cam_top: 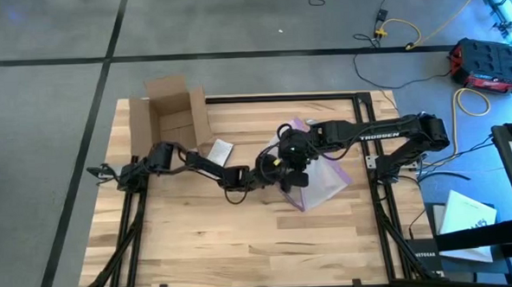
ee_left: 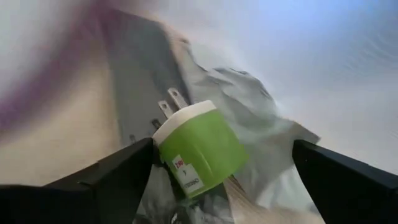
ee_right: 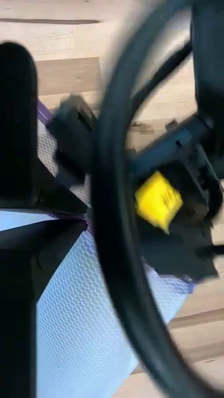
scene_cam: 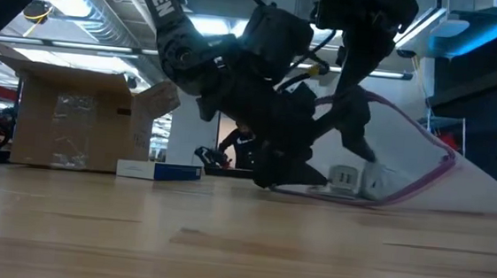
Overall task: Unpack boxes
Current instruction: Put the green charger adapter into the zip bag, then put the white box into the zip bag
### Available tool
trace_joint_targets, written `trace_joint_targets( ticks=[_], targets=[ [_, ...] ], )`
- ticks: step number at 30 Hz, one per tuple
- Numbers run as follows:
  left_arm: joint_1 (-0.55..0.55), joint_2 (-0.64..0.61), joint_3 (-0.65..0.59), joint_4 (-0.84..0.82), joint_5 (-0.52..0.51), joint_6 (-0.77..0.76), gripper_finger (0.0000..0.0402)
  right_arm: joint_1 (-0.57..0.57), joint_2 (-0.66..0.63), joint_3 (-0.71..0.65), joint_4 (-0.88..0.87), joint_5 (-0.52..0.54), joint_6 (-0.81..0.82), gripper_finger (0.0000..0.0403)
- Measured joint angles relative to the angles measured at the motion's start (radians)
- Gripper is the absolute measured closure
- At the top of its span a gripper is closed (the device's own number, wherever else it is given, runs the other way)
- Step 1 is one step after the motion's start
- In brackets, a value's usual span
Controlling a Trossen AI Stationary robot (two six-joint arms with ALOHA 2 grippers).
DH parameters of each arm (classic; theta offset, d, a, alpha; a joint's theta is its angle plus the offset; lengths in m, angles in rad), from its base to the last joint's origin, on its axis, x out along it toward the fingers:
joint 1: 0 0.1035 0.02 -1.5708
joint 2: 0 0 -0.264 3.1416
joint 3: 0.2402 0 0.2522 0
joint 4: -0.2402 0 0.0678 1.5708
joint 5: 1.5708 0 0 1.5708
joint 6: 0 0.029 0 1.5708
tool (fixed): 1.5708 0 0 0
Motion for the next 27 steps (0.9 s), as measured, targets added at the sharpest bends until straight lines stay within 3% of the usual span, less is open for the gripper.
trace_joint_targets(
  ticks=[10, 19, 21, 27],
  targets=[
    [-0.075, -0.006, -0.001, 0.099, 0.006, 0.072, 0.0031, 0.0, 0.0, 0.0, 0.002, 0.0, 0.0, 0.0393],
    [-0.156, -0.085, -0.004, 0.016, -0.019, 0.163, 0.0031, 0.0, 0.001, -0.001, 0.002, 0.0, 0.0, 0.0393],
    [-0.189, -0.142, -0.002, -0.055, -0.047, 0.219, 0.0031, 0.0, 0.001, -0.001, 0.002, -0.001, 0.0, 0.0393],
    [-0.31, -0.255, -0.004, -0.554, -0.301, 0.221, 0.0037, 0.0, 0.001, -0.001, 0.002, 0.0, 0.0, 0.0393]
  ],
)
